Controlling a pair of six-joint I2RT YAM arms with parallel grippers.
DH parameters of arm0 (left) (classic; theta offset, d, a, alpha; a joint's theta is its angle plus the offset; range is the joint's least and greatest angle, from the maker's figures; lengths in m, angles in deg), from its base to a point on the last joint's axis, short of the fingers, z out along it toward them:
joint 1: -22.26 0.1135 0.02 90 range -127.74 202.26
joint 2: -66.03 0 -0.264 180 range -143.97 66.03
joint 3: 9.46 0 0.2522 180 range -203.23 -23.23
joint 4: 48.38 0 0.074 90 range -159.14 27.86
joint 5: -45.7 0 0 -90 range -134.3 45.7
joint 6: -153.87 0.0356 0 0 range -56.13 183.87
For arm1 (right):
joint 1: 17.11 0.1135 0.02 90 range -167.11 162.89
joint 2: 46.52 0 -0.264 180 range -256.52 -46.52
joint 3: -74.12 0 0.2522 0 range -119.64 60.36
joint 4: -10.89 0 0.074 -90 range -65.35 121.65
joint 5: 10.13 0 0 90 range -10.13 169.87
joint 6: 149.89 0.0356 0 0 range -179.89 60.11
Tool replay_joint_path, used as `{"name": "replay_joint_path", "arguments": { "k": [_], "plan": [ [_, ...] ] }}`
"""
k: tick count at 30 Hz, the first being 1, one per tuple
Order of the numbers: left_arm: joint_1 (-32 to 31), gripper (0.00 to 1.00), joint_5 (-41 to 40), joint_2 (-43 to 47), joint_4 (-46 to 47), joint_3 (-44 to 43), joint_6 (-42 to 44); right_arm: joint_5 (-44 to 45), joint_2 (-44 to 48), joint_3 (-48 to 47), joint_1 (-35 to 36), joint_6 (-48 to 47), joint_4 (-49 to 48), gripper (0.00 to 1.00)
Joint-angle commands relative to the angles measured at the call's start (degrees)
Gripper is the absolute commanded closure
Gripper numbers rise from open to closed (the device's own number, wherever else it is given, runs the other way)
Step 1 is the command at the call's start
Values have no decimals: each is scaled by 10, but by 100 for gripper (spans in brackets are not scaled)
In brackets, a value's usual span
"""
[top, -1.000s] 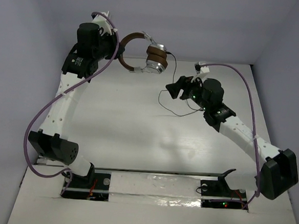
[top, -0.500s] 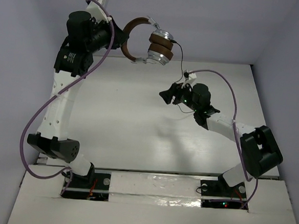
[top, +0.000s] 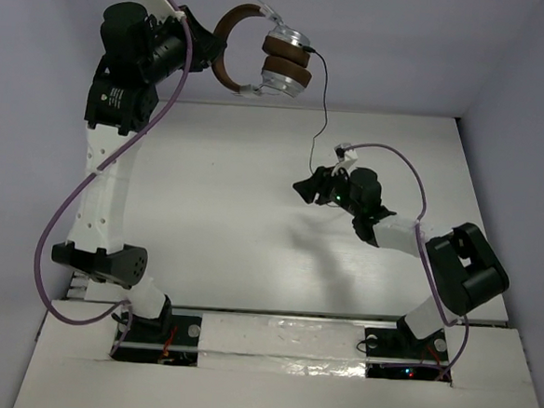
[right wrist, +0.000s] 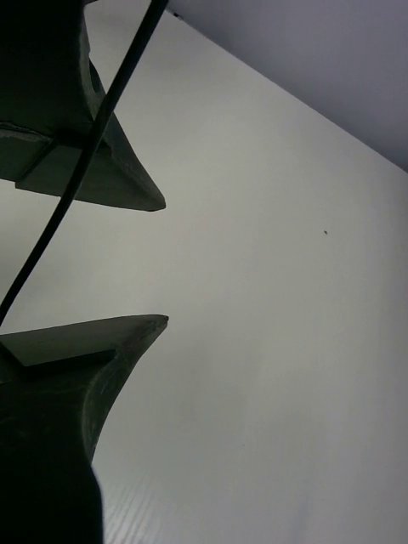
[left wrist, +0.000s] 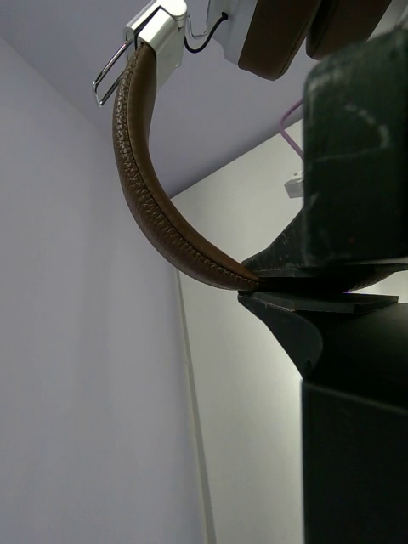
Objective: Wrap the headphones
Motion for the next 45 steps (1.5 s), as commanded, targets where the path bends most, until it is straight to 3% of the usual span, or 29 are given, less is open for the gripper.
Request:
{"name": "replay_joint_path", "arguments": {
  "k": [1,10,12,14,16,21,23,29,33,38,45],
  "plan": [
    [14,100,16,-22,26,-50,-31,6,27,21,0,23,-62,42],
    [46,100,19,-37,40,-72,-58,-5,34,62,0,59,-92,49],
    [52,100,8,-31,53,-43,-59,-8,44,75,0,87,-89,68],
    [52,100,-11,-24,71,19,-67,-15,49,61,0,93,-44,100],
    [52,100,-54,-9,104,69,-74,-5,54,35,7,84,46,100],
    [52,100,-147,49,220,290,-117,98,99,-15,20,66,257,100],
    [52,100,-148,53,251,358,-131,138,99,-54,25,55,346,100],
    [41,100,-83,55,343,485,-200,240,61,-149,47,27,478,100],
    [18,100,-84,44,393,524,-233,268,8,-217,107,8,531,100],
    [-17,100,-167,43,416,565,-233,255,-31,-298,225,-29,592,100],
    [-86,100,-237,27,432,589,-211,208,-18,-365,277,-54,625,100]
  ]
}}
